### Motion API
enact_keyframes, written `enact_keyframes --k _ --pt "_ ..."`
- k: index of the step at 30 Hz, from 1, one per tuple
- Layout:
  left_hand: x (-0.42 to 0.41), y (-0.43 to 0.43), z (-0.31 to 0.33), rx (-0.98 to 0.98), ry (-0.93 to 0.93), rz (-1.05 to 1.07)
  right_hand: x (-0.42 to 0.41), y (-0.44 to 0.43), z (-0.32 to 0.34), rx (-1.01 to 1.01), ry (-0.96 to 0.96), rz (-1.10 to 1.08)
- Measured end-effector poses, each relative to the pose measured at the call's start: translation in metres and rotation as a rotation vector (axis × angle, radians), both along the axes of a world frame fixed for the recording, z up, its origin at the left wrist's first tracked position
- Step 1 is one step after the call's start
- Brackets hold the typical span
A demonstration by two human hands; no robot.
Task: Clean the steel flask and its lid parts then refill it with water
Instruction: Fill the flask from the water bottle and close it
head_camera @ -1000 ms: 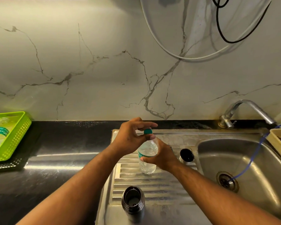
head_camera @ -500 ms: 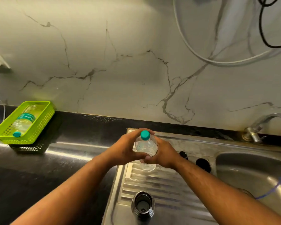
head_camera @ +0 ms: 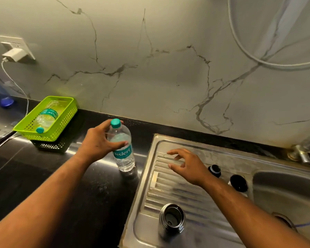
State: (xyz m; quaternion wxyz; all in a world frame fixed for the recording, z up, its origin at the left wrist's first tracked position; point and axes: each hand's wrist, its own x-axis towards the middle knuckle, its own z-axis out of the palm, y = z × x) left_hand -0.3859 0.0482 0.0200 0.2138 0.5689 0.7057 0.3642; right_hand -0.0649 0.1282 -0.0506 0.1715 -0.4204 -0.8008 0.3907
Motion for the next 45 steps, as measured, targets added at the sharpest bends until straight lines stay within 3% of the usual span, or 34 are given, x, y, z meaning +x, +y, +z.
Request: enact_keyframes --k 13,18,22,24,27,31,36,41,45 --pt "-0.004 -0.013 -0.005 -0.083 -0.001 0.073 0.041 -0.035 -0.01 -0.02 0.02 -0.14" --pt "0.036 -0.031 0.009 0.279 0.078 0.296 0.067 -0.05 -0.003 -0.033 -0.002 -0.219" --pt "0.088 -0.046 0.018 0.531 0.138 0.171 0.098 -0.051 0.0 -0.016 0.02 -0.338" --pt "0.109 -0.049 0.012 0.479 0.092 0.005 0.111 -0.039 -0.004 0.023 -0.075 -0.383" --pt "0.128 -0.058 -0.01 0.307 0.021 -0.177 0.119 -0.012 -0.017 0.072 -0.361 -0.348" --pt "0.137 -0.081 -0.036 0.166 -0.114 -0.221 0.11 0.02 -0.028 0.137 -0.694 -0.186" --pt "0.135 -0.108 -0.049 0.054 -0.136 -0.281 0.089 0.048 -0.045 0.199 -1.084 0.046" --pt "0.131 -0.119 -0.051 -0.091 -0.098 -0.376 0.081 0.055 -0.053 0.067 -1.042 0.038" --pt "0.132 -0.12 -0.052 -0.295 -0.04 -0.58 0.086 0.041 -0.044 0.147 -0.783 -0.103"
